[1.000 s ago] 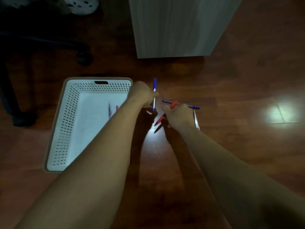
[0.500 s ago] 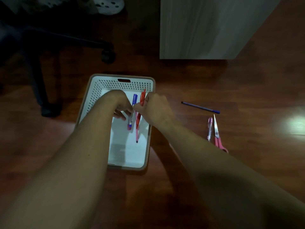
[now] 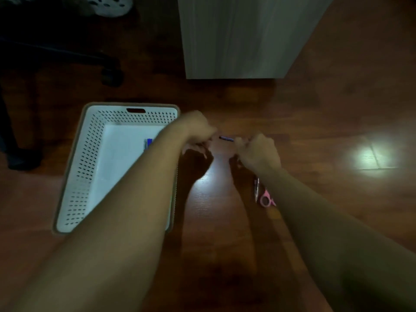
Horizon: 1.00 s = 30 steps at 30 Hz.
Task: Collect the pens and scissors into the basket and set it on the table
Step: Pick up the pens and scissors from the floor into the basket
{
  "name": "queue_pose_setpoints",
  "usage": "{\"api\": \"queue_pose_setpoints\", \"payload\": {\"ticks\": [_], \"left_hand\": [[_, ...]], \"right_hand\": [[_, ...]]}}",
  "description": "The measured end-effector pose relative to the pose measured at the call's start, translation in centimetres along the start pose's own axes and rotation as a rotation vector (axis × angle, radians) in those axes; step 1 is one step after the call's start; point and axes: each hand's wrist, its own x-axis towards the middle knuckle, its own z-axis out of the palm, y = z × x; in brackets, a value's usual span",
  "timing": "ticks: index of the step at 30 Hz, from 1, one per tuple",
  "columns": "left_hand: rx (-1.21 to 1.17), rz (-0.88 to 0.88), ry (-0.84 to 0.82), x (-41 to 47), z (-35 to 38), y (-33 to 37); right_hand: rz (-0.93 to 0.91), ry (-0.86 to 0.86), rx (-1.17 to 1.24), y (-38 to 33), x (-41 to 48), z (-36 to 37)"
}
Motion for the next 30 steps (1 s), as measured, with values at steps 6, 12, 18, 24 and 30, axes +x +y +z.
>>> {"api": "queue_pose_setpoints", "payload": {"ticks": [6, 12, 18, 24, 30], "left_hand": [[0.096, 0.008, -0.1, 1.0, 10.2, 0.8], [0.188, 0.055, 0.095, -0.1, 16.9, 1.1], [0.284, 0.071, 0.207, 0.4, 17.4, 1.8], [0.174, 0.011, 0.175, 1.2, 15.4, 1.5], [-0.109, -0.006, 0.139, 1.8, 8.1, 2.2]], "right_hand": [[0.227, -0.012, -0.035, 8.1, -0.5, -1.8], [0.186, -0.077, 0.035, 11.8, -2.2, -2.4], [0.147, -0.092, -0.066, 11.7, -1.1, -0.8], [0.248, -0.123, -0.083, 10.9, -0.6, -0.2], [0.137, -0.133, 0.183, 5.7, 0.0, 0.1]]}}
